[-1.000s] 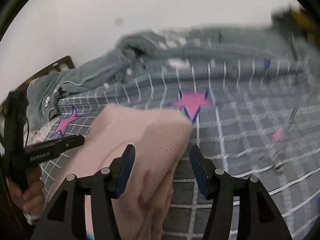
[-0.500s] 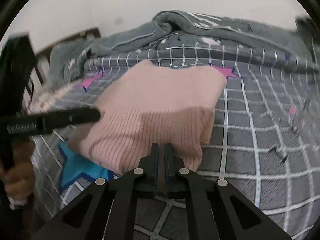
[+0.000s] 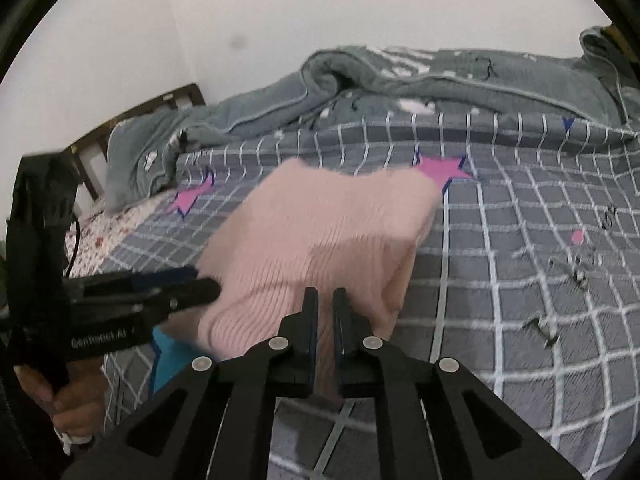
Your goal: Fold small clothes
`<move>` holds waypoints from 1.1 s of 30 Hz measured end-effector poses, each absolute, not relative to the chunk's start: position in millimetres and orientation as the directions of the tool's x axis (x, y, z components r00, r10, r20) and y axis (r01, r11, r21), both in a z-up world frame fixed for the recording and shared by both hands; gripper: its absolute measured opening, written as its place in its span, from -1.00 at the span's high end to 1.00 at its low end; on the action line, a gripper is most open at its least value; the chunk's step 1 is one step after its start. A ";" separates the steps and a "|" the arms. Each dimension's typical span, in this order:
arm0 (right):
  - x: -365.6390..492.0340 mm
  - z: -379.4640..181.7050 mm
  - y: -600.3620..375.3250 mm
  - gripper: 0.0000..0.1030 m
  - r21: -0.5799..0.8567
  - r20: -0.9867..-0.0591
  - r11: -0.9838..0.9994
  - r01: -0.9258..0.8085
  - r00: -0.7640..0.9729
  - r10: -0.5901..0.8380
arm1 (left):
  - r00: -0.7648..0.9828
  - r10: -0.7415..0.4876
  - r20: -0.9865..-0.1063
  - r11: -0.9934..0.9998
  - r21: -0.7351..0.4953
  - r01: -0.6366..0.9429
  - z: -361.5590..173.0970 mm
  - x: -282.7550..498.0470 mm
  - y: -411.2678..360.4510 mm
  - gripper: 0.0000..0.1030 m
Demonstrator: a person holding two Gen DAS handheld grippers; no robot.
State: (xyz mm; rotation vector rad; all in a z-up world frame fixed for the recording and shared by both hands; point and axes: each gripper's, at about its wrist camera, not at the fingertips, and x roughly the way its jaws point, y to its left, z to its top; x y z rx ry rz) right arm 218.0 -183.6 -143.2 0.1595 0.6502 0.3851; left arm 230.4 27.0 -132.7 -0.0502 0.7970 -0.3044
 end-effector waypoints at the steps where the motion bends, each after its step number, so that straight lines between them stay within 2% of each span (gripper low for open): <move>1: 221.7 -140.7 -184.0 0.86 0.259 -0.555 0.920 -0.294 0.735 0.390 | 0.682 -0.256 -0.685 0.965 -0.138 0.224 -128.8 232.7 28.4 0.26; 4: 235.4 -137.1 -183.1 0.86 0.242 -0.552 0.931 -0.275 0.750 0.365 | 0.677 -0.264 -0.687 0.964 -0.159 0.214 -122.6 247.9 32.8 0.26; 6: 249.9 -141.5 -180.4 0.98 0.216 -0.581 0.948 -0.233 0.750 0.317 | 0.667 -0.264 -0.696 0.964 -0.158 0.216 -123.5 256.6 31.7 0.27; 9: 266.3 -154.7 -176.2 1.00 0.187 -0.625 0.963 -0.192 0.733 0.268 | 0.655 -0.249 -0.714 0.966 -0.133 0.222 -132.0 265.2 25.7 0.26; 15: 264.0 -160.0 -169.3 1.00 0.117 -0.609 0.974 -0.195 0.760 0.226 | 0.662 -0.253 -0.705 0.966 -0.147 0.212 -137.8 266.3 25.9 0.24; 33: 241.2 -146.0 -182.1 1.00 0.228 -0.635 0.963 -0.146 0.728 0.261 | 0.638 -0.261 -0.724 0.964 -0.164 0.208 -130.9 236.2 31.2 0.20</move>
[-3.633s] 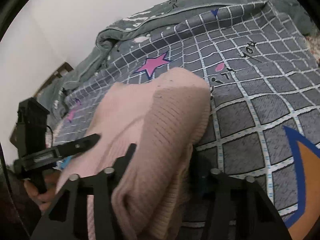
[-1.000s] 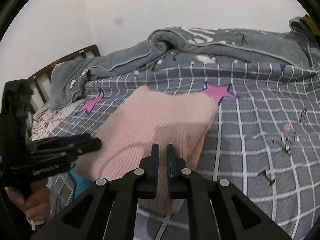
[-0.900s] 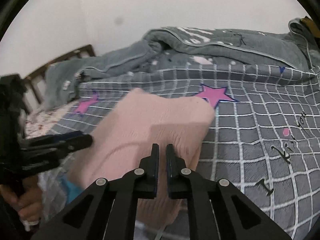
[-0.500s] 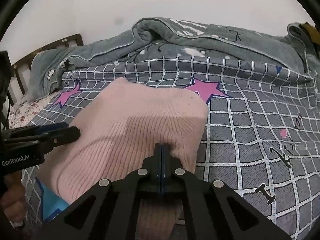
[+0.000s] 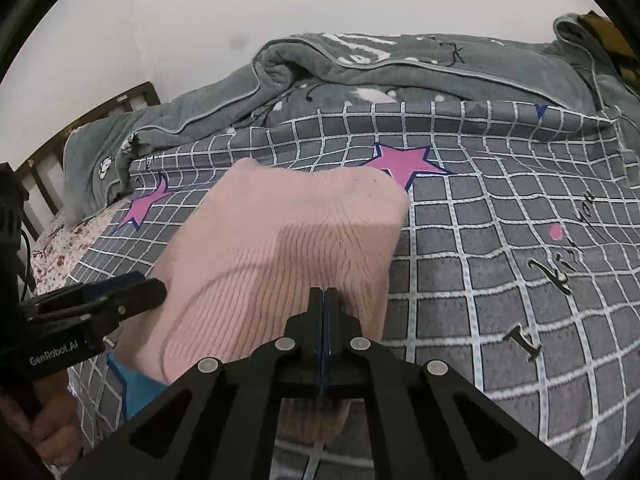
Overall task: Fold small clothes
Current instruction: 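Release the sweater with both grippers and pull them back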
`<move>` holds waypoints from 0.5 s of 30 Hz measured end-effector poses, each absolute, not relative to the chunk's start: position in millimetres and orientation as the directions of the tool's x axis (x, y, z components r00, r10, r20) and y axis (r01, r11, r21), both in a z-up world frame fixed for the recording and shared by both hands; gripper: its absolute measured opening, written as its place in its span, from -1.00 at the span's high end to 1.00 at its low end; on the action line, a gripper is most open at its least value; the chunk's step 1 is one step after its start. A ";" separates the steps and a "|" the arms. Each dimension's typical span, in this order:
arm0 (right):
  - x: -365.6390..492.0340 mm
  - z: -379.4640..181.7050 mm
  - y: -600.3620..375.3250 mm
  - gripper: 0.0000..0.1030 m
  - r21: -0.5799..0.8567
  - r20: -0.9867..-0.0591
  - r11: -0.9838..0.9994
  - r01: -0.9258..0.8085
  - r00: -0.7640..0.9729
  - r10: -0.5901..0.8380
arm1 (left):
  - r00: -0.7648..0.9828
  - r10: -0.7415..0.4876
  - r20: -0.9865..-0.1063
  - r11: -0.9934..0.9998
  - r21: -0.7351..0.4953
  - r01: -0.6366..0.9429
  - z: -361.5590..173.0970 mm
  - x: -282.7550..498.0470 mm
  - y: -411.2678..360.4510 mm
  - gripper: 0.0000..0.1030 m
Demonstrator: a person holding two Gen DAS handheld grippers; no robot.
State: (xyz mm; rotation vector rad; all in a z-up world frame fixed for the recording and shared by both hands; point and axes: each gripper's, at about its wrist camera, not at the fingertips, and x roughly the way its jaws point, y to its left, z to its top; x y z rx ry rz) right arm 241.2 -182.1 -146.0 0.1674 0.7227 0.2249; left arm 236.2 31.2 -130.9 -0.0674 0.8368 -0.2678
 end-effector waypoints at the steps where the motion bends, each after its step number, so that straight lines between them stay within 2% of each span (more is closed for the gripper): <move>1: 237.6 -145.1 -182.1 1.00 0.225 -0.637 0.964 -0.143 0.727 0.256 | 0.638 -0.258 -0.726 0.965 -0.160 0.209 -130.2 232.9 31.2 0.20; 7: 214.8 -138.1 -185.8 0.94 0.239 -0.656 0.961 -0.142 0.706 0.268 | 0.659 -0.241 -0.713 0.970 -0.162 0.179 -124.1 203.1 35.1 0.20; 10: 197.7 -128.5 -189.6 0.93 0.214 -0.662 0.971 -0.110 0.714 0.227 | 0.683 -0.191 -0.705 0.982 -0.133 0.137 -119.4 188.7 33.2 0.20; 14: 171.1 -110.2 -196.0 0.91 0.188 -0.650 0.979 -0.083 0.737 0.188 | 0.699 -0.189 -0.690 0.982 -0.138 0.129 -106.1 170.0 32.3 0.20; 15: 164.0 -104.8 -197.4 0.85 0.179 -0.643 0.981 -0.077 0.745 0.176 | 0.709 -0.172 -0.684 0.985 -0.117 0.126 -99.9 163.1 30.6 0.16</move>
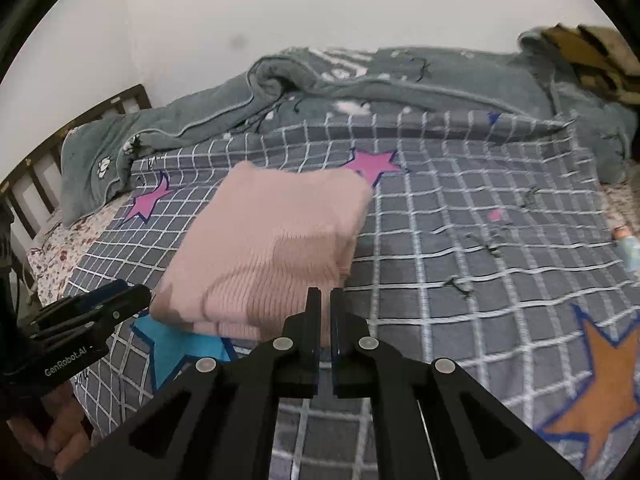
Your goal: Fold small clothes
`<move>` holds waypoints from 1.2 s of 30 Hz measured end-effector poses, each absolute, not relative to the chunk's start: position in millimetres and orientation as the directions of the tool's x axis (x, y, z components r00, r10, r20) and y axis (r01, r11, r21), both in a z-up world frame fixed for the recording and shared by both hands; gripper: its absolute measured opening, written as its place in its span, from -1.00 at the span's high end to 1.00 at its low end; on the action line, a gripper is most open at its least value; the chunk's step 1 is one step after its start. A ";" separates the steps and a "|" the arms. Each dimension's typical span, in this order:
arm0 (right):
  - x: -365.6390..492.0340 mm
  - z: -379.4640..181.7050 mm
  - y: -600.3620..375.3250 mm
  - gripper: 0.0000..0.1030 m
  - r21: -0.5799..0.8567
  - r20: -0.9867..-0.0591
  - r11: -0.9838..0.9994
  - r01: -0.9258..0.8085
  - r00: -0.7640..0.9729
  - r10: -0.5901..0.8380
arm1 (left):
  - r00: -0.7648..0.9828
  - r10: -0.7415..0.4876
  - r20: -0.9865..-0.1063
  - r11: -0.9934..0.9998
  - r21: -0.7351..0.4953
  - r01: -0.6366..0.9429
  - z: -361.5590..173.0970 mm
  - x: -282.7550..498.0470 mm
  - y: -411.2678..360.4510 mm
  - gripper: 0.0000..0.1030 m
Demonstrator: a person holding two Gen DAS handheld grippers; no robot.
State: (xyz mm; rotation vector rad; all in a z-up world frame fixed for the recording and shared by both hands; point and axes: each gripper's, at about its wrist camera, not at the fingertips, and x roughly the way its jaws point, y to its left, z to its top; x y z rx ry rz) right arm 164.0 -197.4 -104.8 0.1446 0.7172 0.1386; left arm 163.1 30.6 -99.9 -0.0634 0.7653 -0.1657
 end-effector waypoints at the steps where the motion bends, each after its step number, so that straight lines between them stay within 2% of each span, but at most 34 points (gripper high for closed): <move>1: 155.4 -98.5 -199.2 0.79 0.172 -0.635 0.983 -0.071 0.755 0.166 | 0.718 -0.153 -0.679 0.988 -0.096 0.119 -95.0 158.0 29.3 0.06; 2: 149.2 -93.4 -201.4 0.61 0.169 -0.628 0.983 -0.069 0.762 0.161 | 0.728 -0.127 -0.674 0.992 -0.070 0.108 -89.9 152.1 28.0 -0.18; 3: 140.4 -87.3 -204.1 0.39 0.165 -0.618 0.984 -0.064 0.771 0.154 | 0.739 -0.102 -0.666 0.994 -0.044 0.098 -84.1 145.7 26.7 -0.22; 5: 124.6 -77.8 -208.6 0.13 0.153 -0.603 0.987 -0.056 0.785 0.138 | 0.756 -0.078 -0.649 0.996 -0.019 0.087 -72.1 132.2 25.6 -0.23; 10: 82.7 -54.5 -217.0 -0.07 0.096 -0.579 0.995 -0.007 0.813 0.062 | 0.777 -0.080 -0.624 0.996 -0.018 0.088 -47.3 97.4 23.3 -0.26; 14: 52.2 -41.4 -228.9 -0.10 0.125 -0.560 0.992 0.001 0.826 0.069 | 0.802 -0.068 -0.593 0.995 0.016 0.096 -31.9 65.3 18.8 -0.27; 16: 37.3 -38.6 -234.7 -0.32 0.124 -0.552 0.992 0.019 0.832 0.053 | 0.821 -0.048 -0.569 0.996 0.036 0.083 -25.5 48.5 15.9 -0.27; 17: 31.6 -38.3 -237.0 -0.50 0.124 -0.548 0.992 0.029 0.835 0.044 | 0.825 -0.045 -0.563 0.996 0.036 0.080 -23.1 41.1 15.1 -0.27; 19: 16.9 -36.5 -241.6 -0.59 0.136 -0.538 0.990 0.027 0.841 0.051 | 0.830 -0.053 -0.555 0.996 0.030 0.083 -17.9 25.2 14.4 -0.30; 21: 0.6 -33.5 -246.1 -0.78 0.155 -0.527 0.988 0.015 0.847 0.070 | 0.834 -0.057 -0.549 0.994 0.043 0.097 -13.1 12.8 11.3 -0.33; 25: -23.1 -23.8 -243.7 -0.83 0.083 -0.532 0.996 0.032 0.846 0.017 | 0.846 -0.048 -0.531 0.993 0.064 0.096 0.7 -10.0 6.6 -0.47; 27: -29.7 -20.4 -242.9 -0.88 0.076 -0.535 0.996 0.041 0.845 0.006 | 0.855 -0.049 -0.516 0.994 0.060 0.093 4.3 -19.0 6.8 -0.71; 36: -51.3 -17.1 -239.7 -0.90 0.039 -0.525 0.998 0.055 0.851 -0.026 | 0.861 -0.021 -0.509 0.997 0.053 0.055 5.5 -32.0 13.7 -0.74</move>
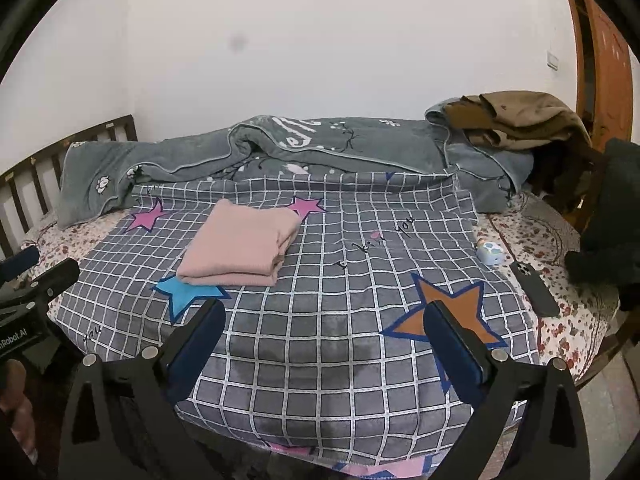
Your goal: Fold small clothes
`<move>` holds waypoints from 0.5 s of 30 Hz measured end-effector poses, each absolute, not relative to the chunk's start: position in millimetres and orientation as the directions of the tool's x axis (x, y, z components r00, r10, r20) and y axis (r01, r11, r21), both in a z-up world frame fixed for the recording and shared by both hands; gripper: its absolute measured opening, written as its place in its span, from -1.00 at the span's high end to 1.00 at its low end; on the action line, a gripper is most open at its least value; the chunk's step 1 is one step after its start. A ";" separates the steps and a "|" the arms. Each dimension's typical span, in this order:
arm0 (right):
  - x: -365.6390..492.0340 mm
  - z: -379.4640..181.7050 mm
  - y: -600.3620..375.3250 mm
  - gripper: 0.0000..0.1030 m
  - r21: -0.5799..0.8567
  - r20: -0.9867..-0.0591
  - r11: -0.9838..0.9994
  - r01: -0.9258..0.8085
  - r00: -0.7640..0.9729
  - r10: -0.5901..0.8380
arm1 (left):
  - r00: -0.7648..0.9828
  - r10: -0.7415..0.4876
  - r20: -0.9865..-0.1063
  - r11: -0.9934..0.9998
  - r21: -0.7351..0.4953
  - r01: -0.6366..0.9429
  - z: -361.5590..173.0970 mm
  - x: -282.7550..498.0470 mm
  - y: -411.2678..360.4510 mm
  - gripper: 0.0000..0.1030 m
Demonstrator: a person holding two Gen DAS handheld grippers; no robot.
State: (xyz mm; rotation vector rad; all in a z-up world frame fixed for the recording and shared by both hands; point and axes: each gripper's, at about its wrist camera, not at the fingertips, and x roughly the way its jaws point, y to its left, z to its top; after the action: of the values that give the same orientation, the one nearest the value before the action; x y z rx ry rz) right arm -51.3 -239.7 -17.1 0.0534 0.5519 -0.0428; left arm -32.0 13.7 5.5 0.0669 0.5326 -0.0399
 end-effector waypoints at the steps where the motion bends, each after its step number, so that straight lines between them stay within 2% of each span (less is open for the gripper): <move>1: -51.7 -17.4 -239.8 -0.90 0.038 -0.525 0.998 0.056 0.850 -0.027 | 0.860 -0.022 -0.509 0.997 0.050 0.056 5.1 -31.7 15.0 -0.74; 15: -47.0 -24.4 -241.5 -0.90 0.023 -0.529 0.997 0.078 0.847 -0.054 | 0.854 -0.030 -0.519 0.998 0.030 0.053 -1.6 -27.2 16.8 -0.75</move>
State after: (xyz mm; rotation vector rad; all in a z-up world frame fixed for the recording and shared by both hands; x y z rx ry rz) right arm -47.0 -241.5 -24.4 0.0441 0.5566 -0.0695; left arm -27.2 16.8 -1.6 0.0433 0.5452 -0.0434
